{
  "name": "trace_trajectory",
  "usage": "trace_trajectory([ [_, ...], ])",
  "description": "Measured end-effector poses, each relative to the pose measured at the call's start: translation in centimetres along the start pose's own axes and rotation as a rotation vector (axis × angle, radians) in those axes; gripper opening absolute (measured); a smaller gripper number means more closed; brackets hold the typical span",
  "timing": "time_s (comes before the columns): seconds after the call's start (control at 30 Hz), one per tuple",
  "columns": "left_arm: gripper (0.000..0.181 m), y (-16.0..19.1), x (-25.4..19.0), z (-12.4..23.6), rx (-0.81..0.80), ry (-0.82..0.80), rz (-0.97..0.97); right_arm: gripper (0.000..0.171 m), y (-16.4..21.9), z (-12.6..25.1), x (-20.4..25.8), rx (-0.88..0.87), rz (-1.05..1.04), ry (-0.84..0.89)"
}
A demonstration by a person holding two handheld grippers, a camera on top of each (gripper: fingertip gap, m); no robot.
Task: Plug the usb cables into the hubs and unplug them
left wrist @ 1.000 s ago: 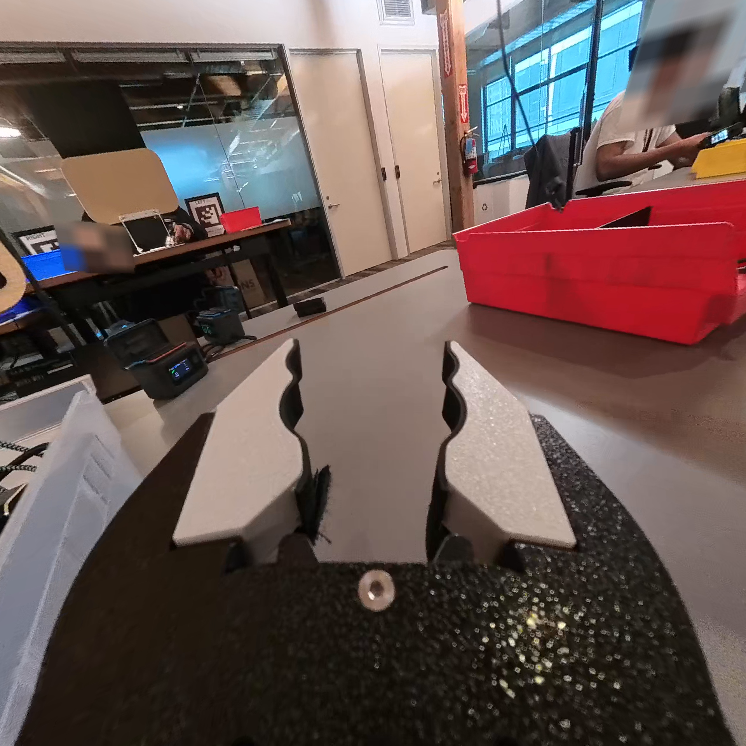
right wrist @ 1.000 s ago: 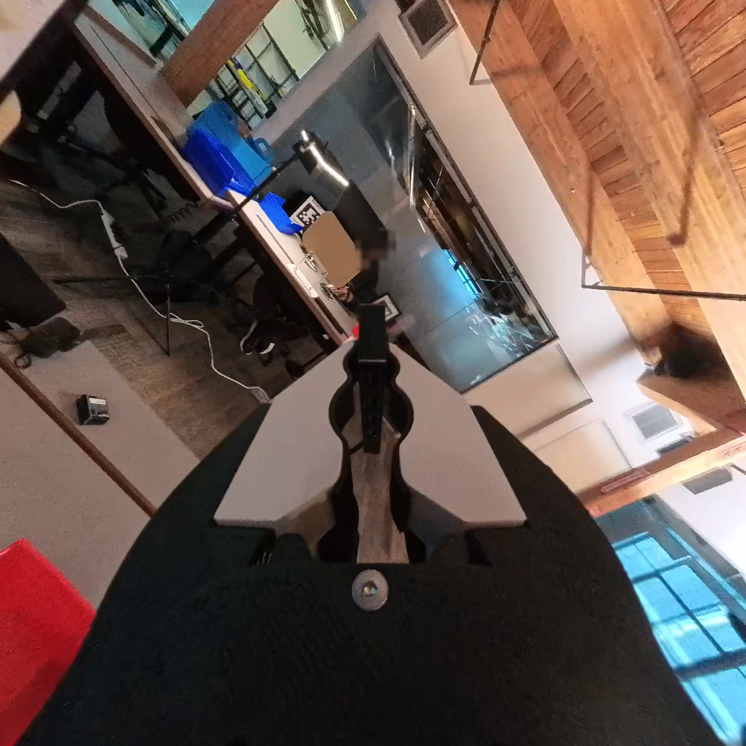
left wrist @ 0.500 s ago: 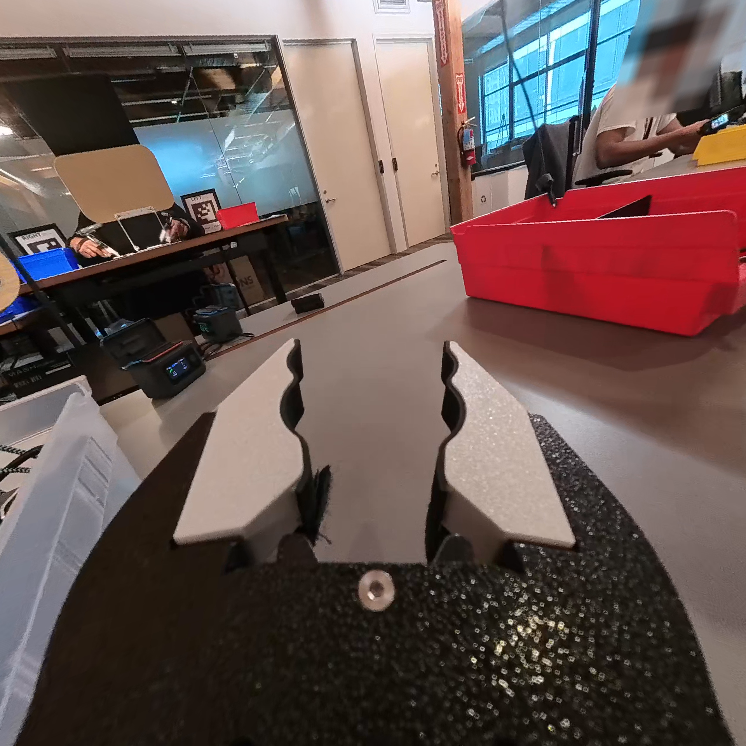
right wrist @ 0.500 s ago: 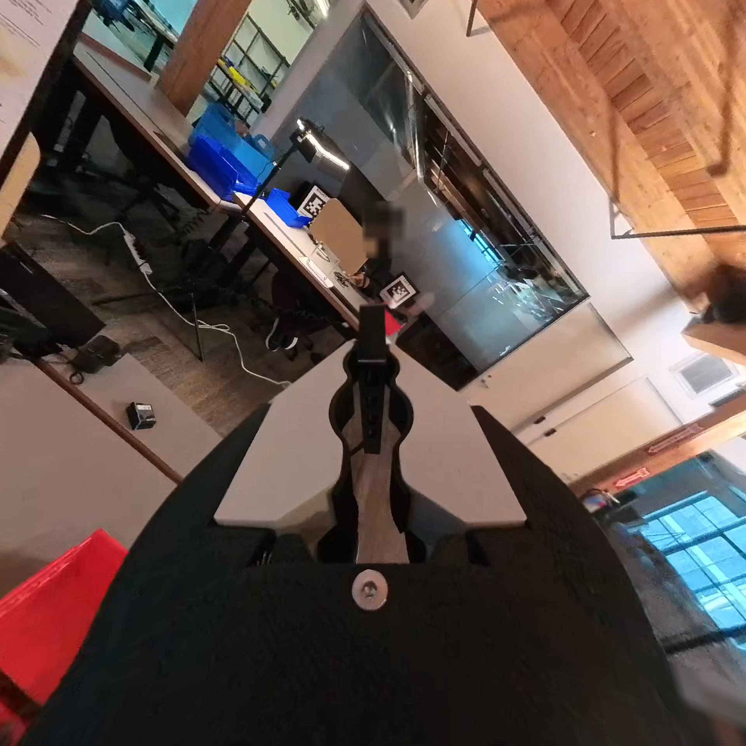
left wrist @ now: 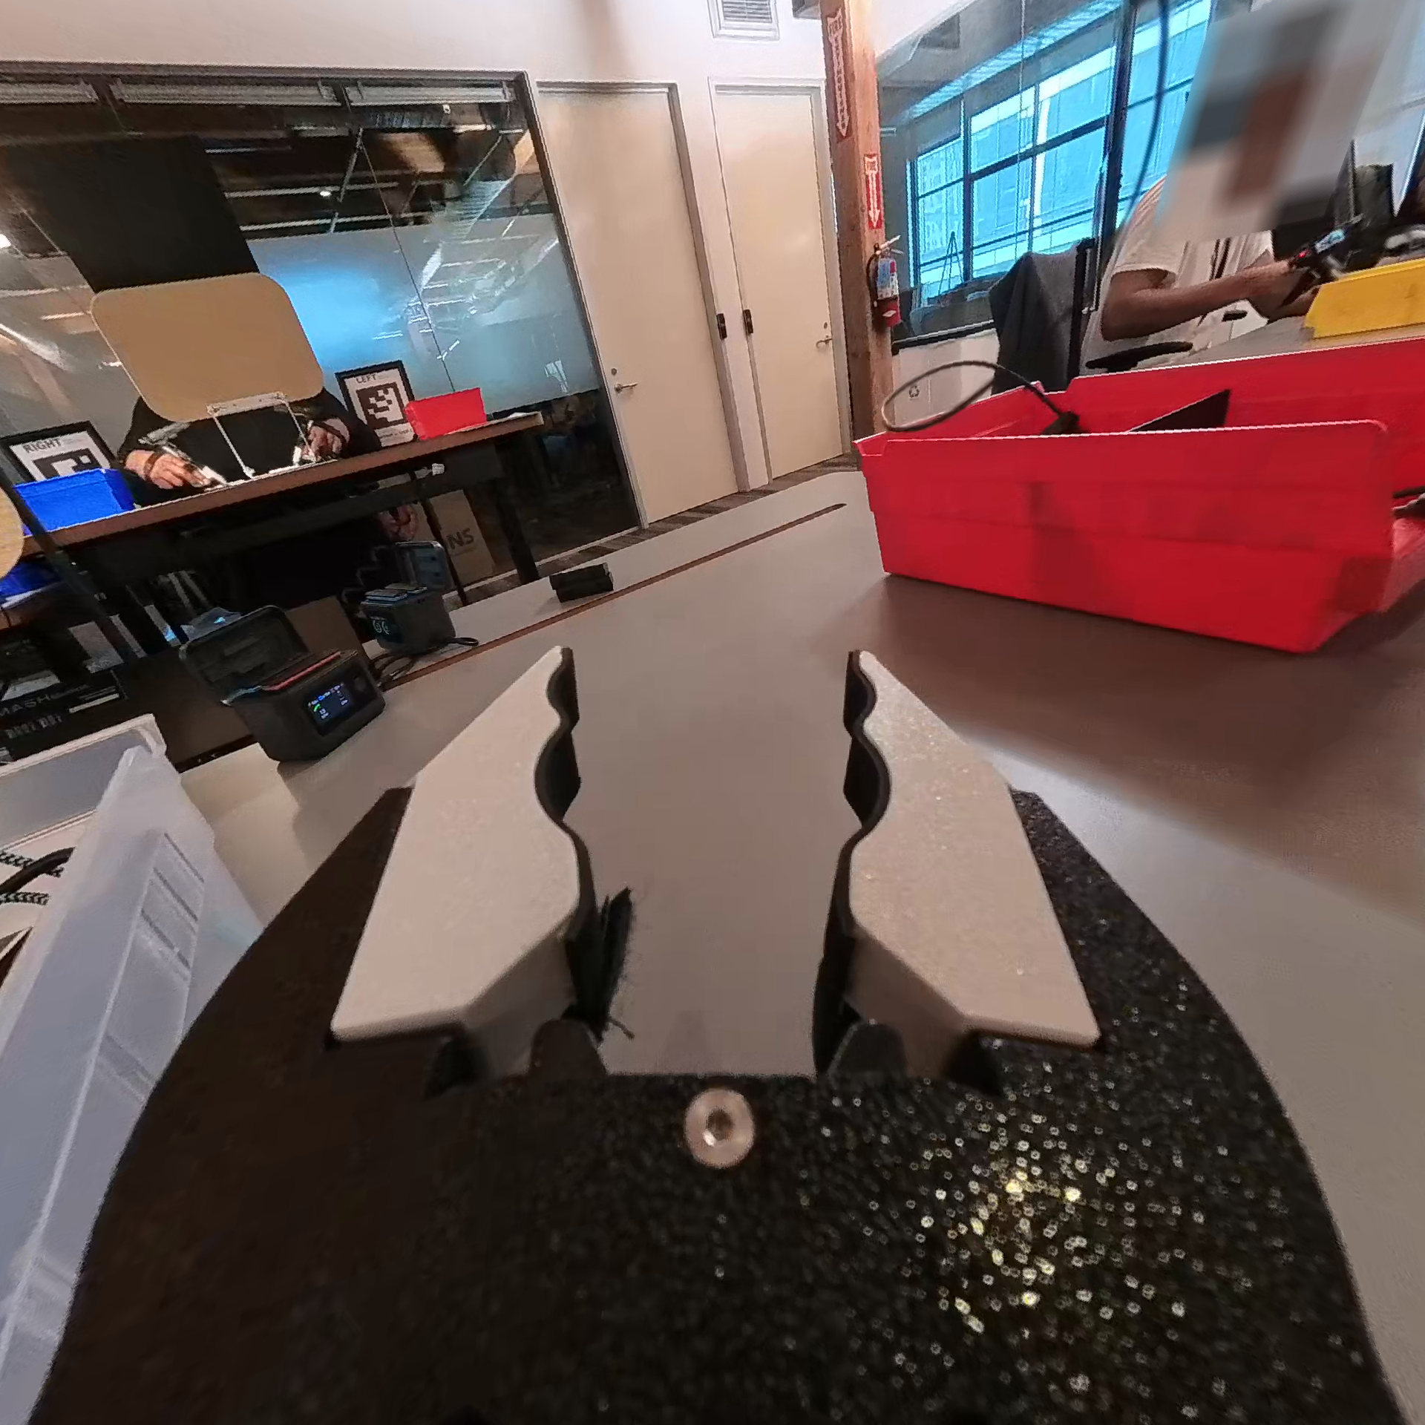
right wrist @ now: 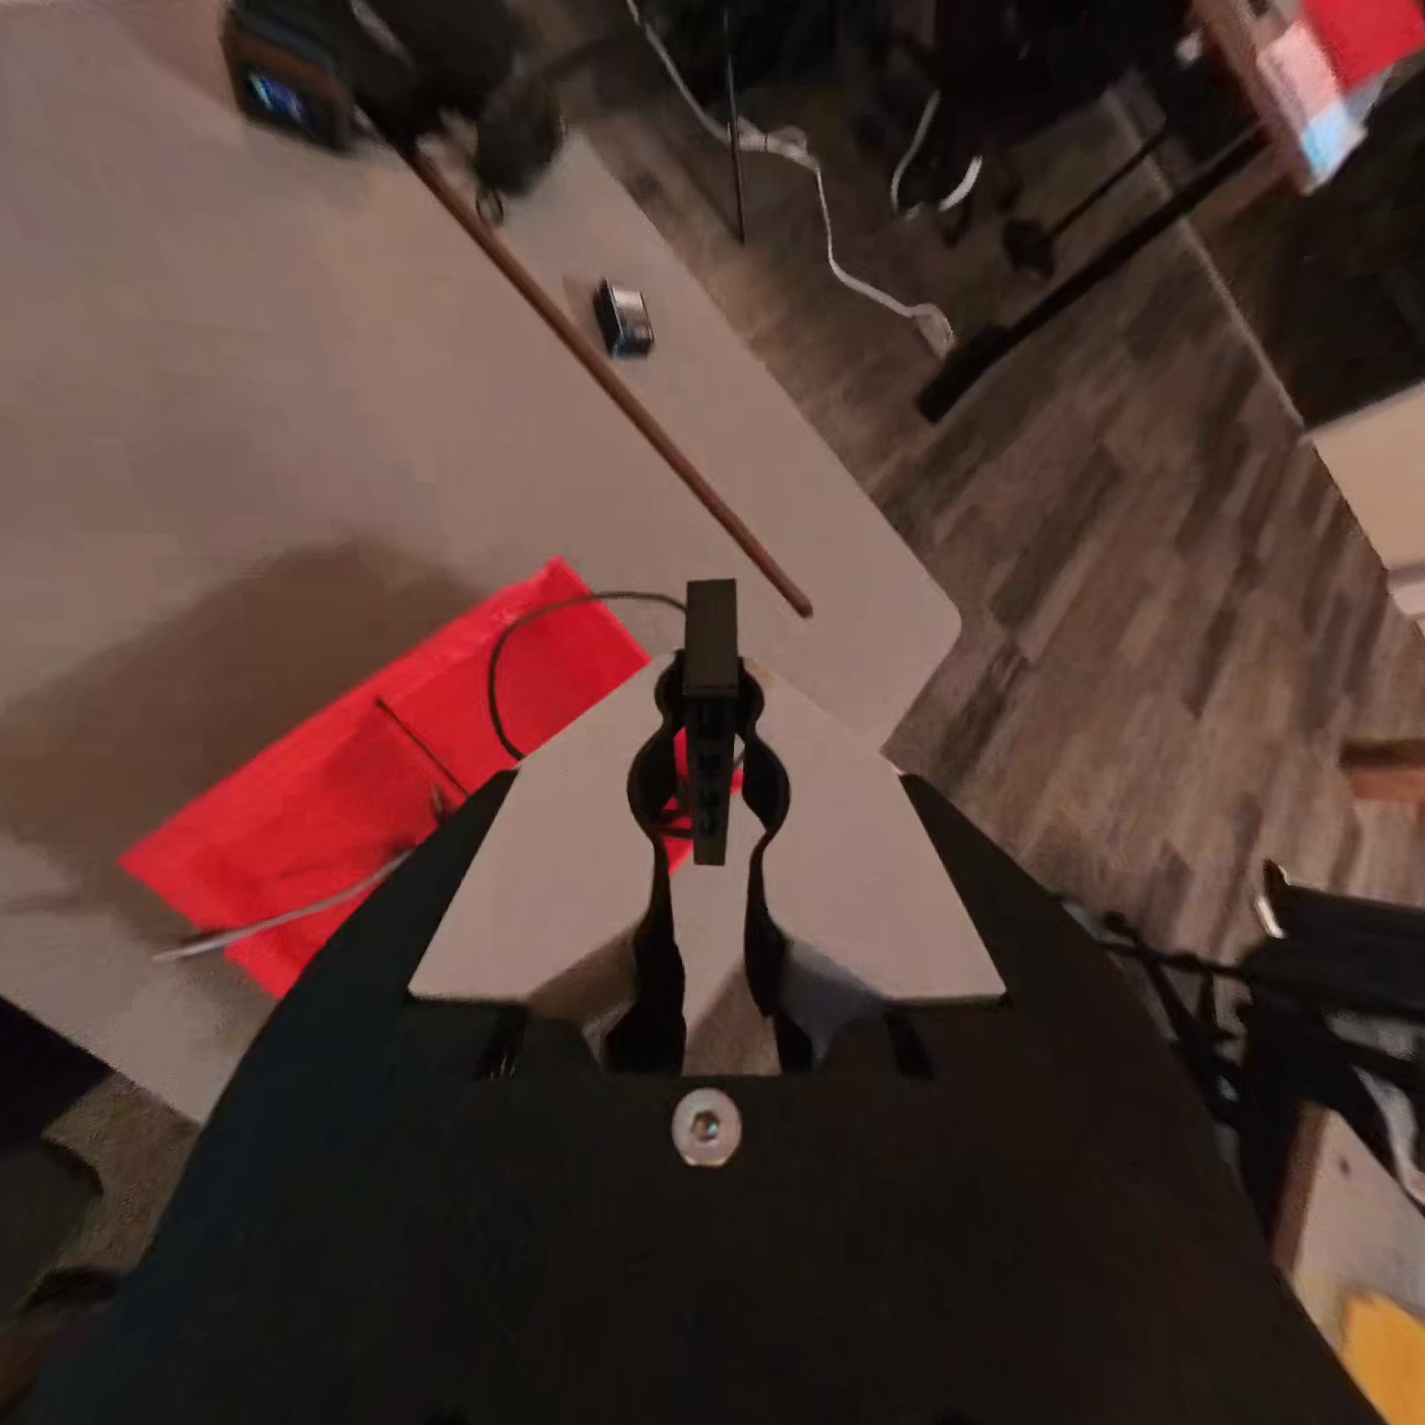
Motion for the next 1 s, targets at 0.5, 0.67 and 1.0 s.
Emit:
trace_trajectory([
  [0.5,0.065,0.0,-0.1,-0.1,0.000,0.002,-0.003,0.009,13.9,-19.5,13.6,0.386,0.457,-0.288],
  [0.67,0.066,0.1,0.1,-0.1,0.009,-0.018,-0.010,0.014,14.8,-21.6,15.0,0.464,0.276,-0.373],
  [1.0,0.068,0.3,-0.5,-0.5,0.034,-0.006,-0.049,0.096,7.0,-10.7,11.3,0.061,-0.273,-0.030],
])
Point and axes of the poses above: each gripper's, where its closed fingertips meet, z back along the fingers, y out of its underside, x = y × z across the jaws, the point moved 4 cm from there along z, back along the fingers, and after that the axes turned 8 degrees about y, right-handed, at the moved point
